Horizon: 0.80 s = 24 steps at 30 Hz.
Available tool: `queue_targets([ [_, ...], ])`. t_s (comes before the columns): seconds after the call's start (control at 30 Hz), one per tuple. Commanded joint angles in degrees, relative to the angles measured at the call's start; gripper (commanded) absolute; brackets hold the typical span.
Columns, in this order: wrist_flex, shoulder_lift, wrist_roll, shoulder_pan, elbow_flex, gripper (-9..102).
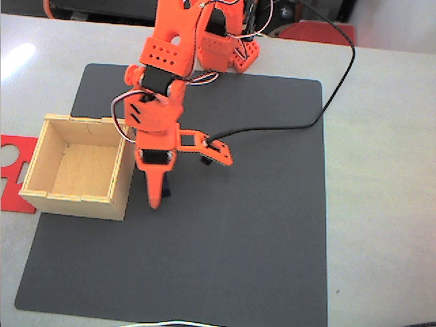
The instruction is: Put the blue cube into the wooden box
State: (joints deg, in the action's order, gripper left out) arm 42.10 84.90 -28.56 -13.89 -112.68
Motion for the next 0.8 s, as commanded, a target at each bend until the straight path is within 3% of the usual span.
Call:
queue_targets([
  [0.0,1.41,0.26,0.53,4.13,2.64,28],
  [0.5,5.19,0.88,2.2,7.38,2.2,27],
  [0.77,5.45,3.52,4.39,1.49,1.67,27],
])
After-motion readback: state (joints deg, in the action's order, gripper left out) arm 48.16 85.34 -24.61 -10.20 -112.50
